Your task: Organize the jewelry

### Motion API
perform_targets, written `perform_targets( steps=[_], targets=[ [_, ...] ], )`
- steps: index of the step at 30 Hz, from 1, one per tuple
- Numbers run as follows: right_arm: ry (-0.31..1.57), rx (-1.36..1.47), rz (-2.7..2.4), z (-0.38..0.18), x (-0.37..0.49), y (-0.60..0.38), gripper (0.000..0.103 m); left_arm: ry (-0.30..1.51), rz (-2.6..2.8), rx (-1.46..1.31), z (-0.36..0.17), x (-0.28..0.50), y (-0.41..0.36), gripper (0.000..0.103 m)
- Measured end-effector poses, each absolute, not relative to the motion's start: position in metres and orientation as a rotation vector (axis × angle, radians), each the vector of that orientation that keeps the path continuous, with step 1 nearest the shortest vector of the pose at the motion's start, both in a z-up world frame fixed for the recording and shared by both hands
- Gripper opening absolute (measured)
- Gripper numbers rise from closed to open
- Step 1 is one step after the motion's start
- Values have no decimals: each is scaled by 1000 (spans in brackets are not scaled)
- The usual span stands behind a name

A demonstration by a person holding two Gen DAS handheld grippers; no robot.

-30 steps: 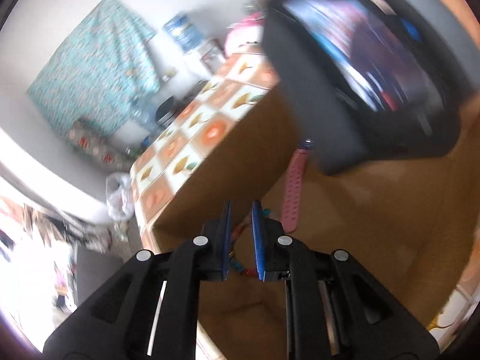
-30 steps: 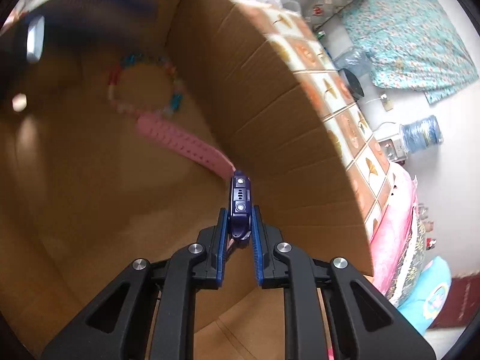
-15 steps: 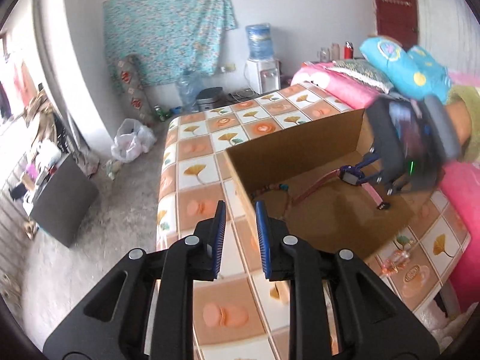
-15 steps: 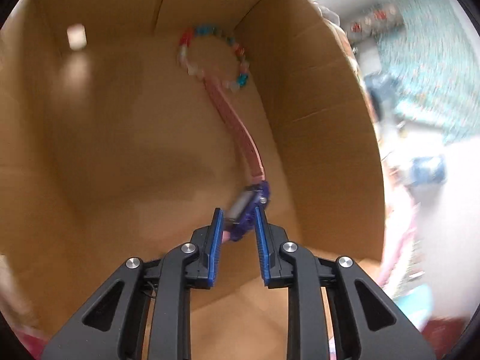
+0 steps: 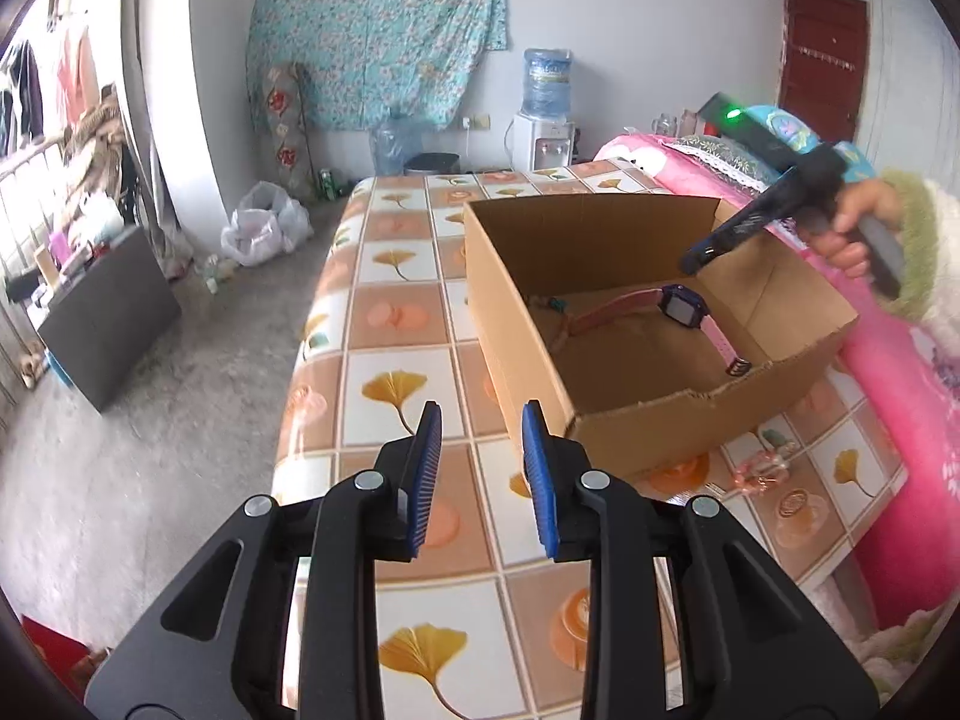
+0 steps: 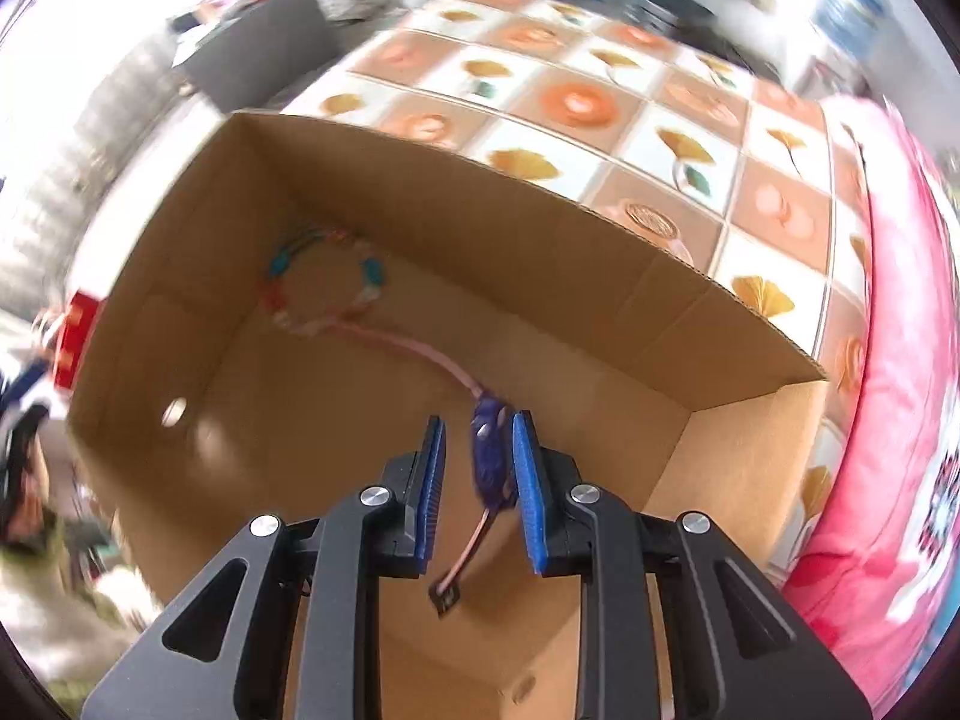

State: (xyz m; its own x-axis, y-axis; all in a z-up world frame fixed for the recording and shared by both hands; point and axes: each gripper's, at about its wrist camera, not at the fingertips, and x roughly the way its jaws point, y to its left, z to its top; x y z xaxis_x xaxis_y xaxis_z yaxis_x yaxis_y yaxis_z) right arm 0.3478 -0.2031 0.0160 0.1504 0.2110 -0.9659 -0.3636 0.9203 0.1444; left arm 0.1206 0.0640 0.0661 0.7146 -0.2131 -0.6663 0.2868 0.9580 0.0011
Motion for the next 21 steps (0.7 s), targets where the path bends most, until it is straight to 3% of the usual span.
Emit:
perform_targets(
  steps=[8, 14, 19, 21],
  targets=[
    [1387, -325, 485, -21, 322, -148, 12, 730, -255, 90, 63, 115, 74, 27],
    [1356, -588, 538, -32, 290, -107, 11, 740, -250, 57, 59, 118, 80, 28],
    [1414, -443, 589, -12, 296, -120, 12, 743, -253, 63, 56, 115, 80, 28],
    [1500, -403, 631, -15, 294, -127, 16, 745, -259, 62, 55, 115, 79, 39]
  ],
)
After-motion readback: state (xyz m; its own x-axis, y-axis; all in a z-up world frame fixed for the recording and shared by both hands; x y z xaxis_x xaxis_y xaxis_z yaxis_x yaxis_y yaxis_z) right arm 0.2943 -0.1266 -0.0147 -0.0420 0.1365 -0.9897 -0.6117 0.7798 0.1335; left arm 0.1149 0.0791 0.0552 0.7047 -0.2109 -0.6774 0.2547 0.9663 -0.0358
